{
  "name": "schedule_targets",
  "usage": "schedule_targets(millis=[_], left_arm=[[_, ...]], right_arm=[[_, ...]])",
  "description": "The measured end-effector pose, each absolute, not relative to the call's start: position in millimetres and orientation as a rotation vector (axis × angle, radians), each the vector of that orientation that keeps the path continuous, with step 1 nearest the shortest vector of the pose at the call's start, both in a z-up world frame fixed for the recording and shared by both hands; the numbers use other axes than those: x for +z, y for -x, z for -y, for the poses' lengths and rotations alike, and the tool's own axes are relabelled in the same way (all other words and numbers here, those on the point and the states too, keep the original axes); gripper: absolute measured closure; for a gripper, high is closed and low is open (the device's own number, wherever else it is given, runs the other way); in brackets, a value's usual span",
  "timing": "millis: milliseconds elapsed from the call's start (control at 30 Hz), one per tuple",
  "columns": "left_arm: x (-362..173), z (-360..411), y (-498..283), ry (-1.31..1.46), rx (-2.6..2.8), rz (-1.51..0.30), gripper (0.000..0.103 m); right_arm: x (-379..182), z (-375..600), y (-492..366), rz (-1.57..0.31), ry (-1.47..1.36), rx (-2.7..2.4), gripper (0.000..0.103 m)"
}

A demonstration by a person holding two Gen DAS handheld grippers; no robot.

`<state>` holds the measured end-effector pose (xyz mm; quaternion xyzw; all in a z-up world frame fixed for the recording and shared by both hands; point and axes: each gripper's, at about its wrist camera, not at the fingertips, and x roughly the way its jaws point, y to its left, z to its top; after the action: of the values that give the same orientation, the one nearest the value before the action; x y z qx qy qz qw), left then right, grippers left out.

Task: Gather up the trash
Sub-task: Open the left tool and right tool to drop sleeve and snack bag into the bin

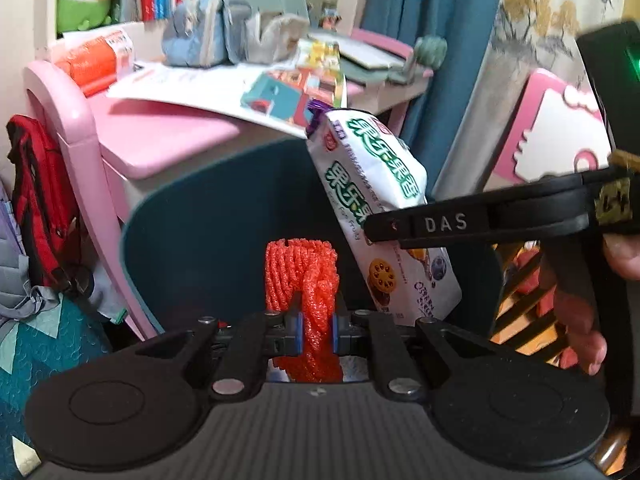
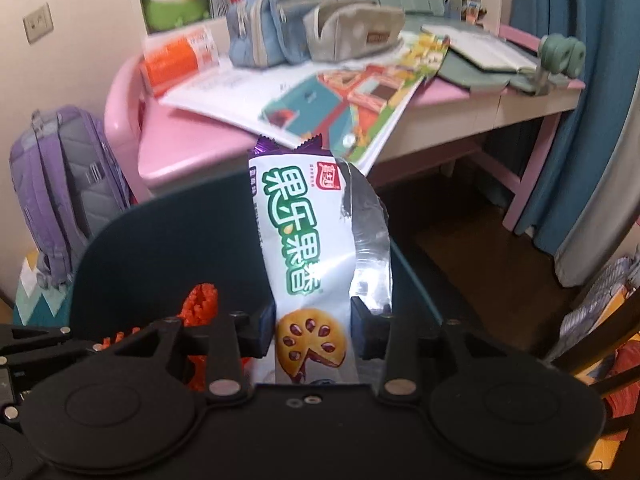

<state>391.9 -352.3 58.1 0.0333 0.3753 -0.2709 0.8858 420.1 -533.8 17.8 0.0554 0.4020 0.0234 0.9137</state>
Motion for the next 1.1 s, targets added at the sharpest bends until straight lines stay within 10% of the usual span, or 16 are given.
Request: schedule_targets(millis=[367, 700, 1100], left_arm=[[45.8, 366.1, -394.5, -0.104, -0.572, -0.818, 0.09], [59.3, 361.1, -378.6, -0.104, -0.572, -0.755, 0.043], [98.3, 324.7, -341.9, -0.057, -0.545, -0.666, 0.035]], right_arm=[[11.6, 542.1, -421.2, -0.861, -0.164, 0.037, 0.051], [27.8, 546.4, -401.7, -0.815, -0.181, 0.044, 0.047], [68.2, 529.3, -353.2, -0.729, -0.141, 0.089, 0.045]])
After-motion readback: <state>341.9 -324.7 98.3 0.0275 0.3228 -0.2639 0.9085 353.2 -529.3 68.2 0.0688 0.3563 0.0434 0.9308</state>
